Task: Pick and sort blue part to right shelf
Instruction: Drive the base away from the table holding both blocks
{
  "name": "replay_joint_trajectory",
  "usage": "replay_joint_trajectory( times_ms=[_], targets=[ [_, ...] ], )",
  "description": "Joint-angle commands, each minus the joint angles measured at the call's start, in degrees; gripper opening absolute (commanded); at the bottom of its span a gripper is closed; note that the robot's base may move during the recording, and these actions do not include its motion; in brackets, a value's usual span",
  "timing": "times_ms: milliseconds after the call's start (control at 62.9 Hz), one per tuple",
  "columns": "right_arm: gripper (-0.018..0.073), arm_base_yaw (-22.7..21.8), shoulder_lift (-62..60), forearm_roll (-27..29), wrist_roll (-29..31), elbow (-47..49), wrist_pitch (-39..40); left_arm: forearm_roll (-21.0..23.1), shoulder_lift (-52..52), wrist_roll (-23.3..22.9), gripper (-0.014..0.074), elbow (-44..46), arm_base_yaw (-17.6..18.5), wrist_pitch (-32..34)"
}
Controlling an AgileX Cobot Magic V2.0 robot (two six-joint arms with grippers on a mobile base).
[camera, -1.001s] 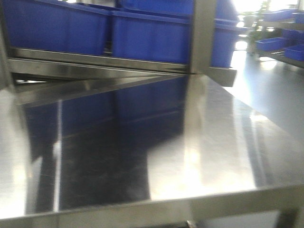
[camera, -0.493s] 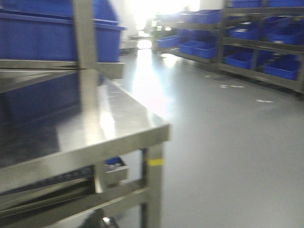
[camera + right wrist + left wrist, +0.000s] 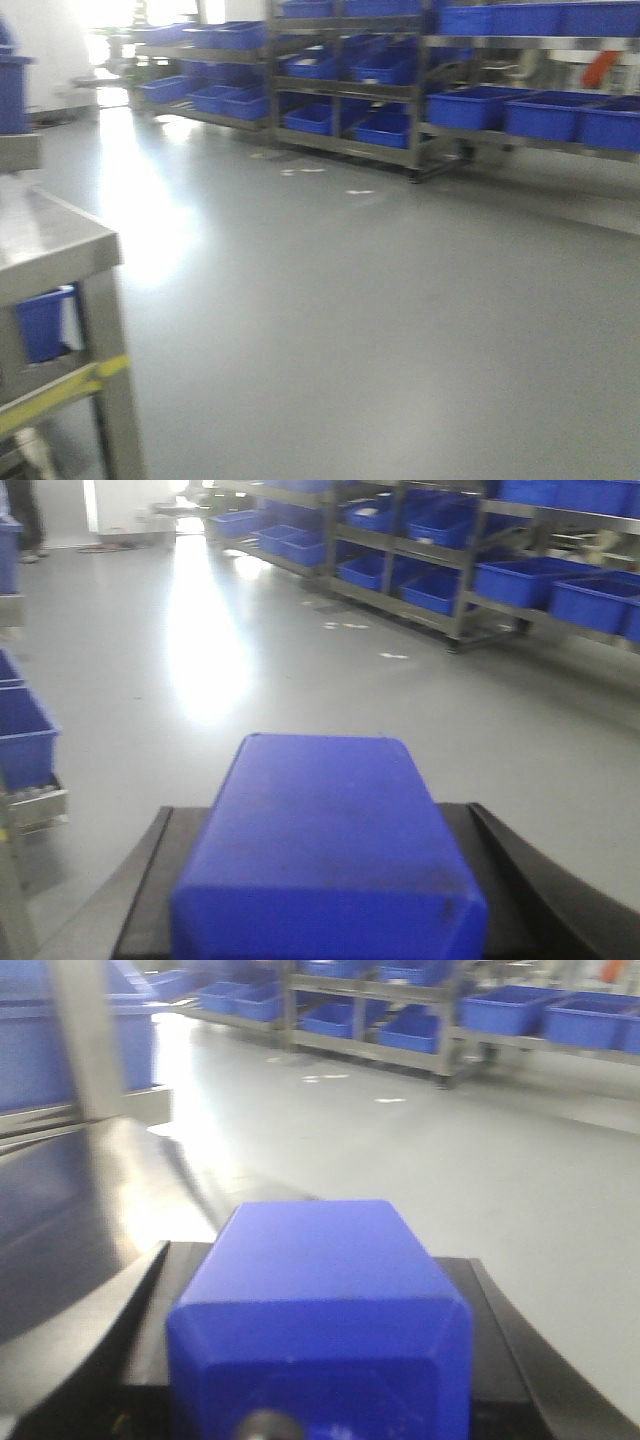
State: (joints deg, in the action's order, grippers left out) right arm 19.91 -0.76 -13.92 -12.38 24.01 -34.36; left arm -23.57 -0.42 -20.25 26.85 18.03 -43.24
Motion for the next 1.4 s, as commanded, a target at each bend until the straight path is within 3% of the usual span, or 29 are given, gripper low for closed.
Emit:
replay_joint_trajectory(
  times_ms=[0, 1382],
  targets=[
    [0.0249, 0.02, -1.0, -1.38, 0.64, 1.86, 5.34, -1.01, 0.17, -0.5, 0.0314, 1.59, 0.22, 4.73],
    [0.0249, -0.03, -1.0, -1.38, 0.64, 1.86, 5.35, -1.01, 0.17, -0.5, 0.0314, 1.59, 0.34, 4.73]
  ],
)
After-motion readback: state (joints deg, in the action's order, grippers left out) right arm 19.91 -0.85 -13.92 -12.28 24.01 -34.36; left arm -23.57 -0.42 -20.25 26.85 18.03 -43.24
